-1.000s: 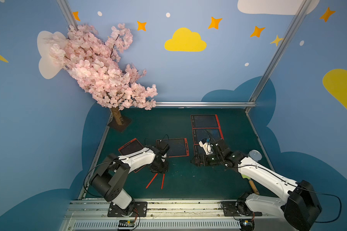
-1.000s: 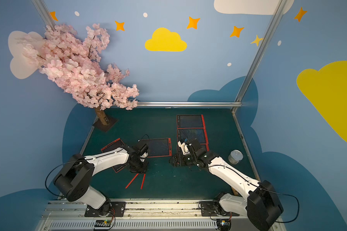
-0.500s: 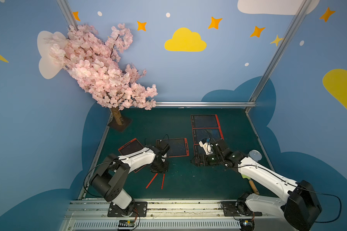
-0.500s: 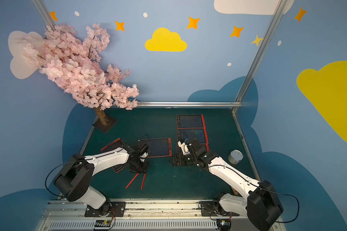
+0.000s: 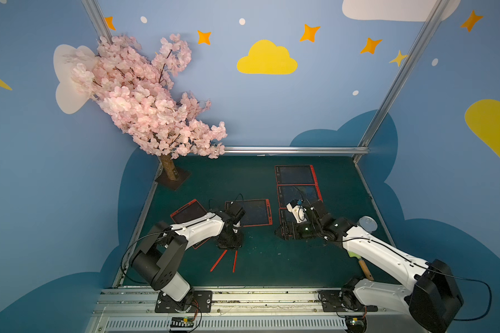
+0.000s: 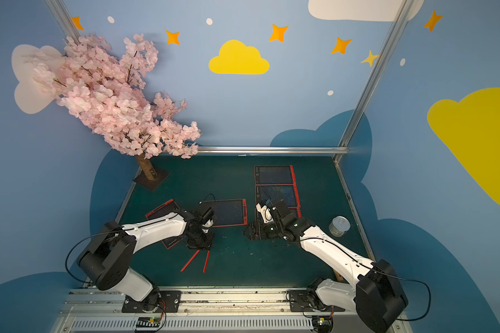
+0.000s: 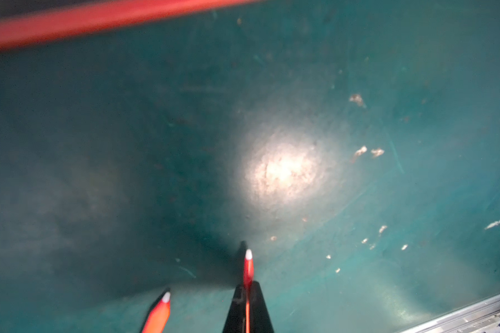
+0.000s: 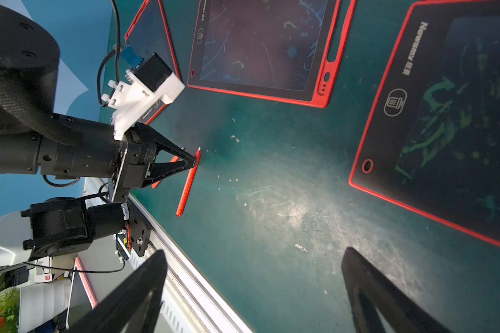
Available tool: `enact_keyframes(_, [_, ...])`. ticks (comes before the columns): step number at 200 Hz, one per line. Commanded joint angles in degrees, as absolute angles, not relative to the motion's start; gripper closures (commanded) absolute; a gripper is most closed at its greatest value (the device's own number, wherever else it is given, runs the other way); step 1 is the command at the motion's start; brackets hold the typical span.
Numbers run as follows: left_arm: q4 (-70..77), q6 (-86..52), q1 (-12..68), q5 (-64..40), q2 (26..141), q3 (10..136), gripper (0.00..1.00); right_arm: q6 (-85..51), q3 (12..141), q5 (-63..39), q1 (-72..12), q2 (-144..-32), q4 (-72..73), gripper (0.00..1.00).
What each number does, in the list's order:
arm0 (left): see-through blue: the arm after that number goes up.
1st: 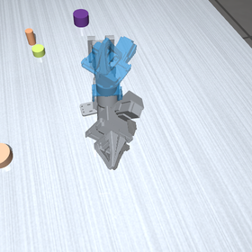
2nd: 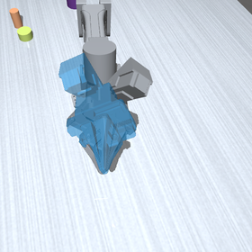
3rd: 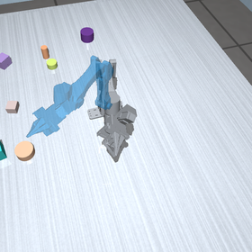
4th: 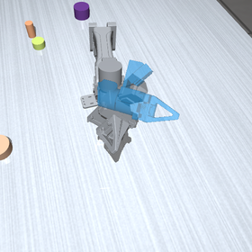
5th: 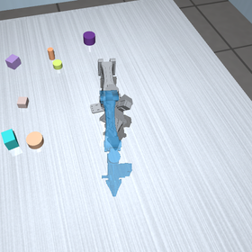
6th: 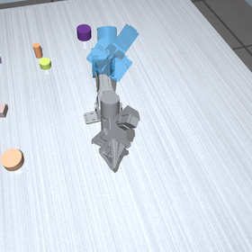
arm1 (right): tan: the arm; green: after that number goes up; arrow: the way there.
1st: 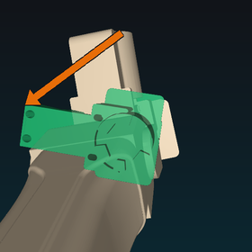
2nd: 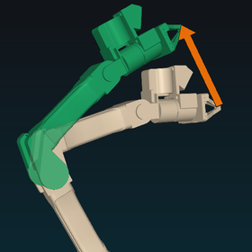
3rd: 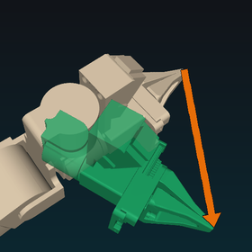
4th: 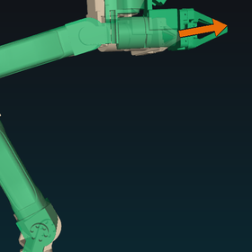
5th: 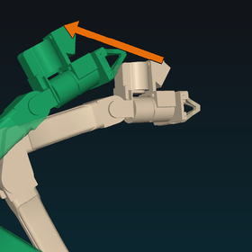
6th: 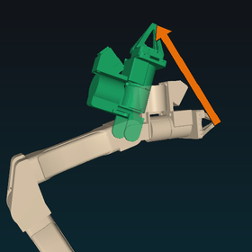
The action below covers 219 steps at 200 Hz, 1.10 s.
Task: Place the stylus back onto the writing tablet
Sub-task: Pick up the stylus from the center of the board.
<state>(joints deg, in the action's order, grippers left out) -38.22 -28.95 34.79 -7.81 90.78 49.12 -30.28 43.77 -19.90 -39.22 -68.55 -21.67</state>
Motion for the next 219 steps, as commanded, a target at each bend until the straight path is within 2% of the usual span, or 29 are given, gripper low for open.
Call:
enact_keyframes(1, [-38.51,-29.62,34.93,-5.94,92.47,48.88,0.97,-30.49,43.93,-19.34,-39.55,-68.9,-22.58,0.07])
enact_keyframes(27, [-38.24,-29.62,34.93,-6.07,92.38,48.87,0.88,-30.5,43.93,-19.34,-39.51,-68.85,-22.63,0.06])
enact_keyframes(79, [-37.97,-29.7,34.97,-6.07,92.68,48.97,0.89,-30.59,43.66,-19.34,-39.55,-68.5,-22.76,0.07])
enact_keyframes(101, [-37.88,-29.88,34.9,-5.99,92.85,48.96,0.94,-30.67,43.26,-19.16,-39.55,-68.21,-22.76,0.07])
enact_keyframes(135, [-38.01,-30.04,34.98,-5.99,92.9,49.15,0.97,-30.59,43.23,-18.98,-39.55,-68.02,-23.03,0.07])
enact_keyframes(173, [-38.22,-30.37,35.28,-5.54,92.77,49.13,0.97,-30.67,43.24,-18.98,-39.56,-68.03,-22.94,0.07])
enact_keyframes(219, [-38.06,-30.82,35.98,-4.94,93.59,49.31,0.92,-30.77,43.28,-19.07,-39.55,-68.03,-22.94,0.07])
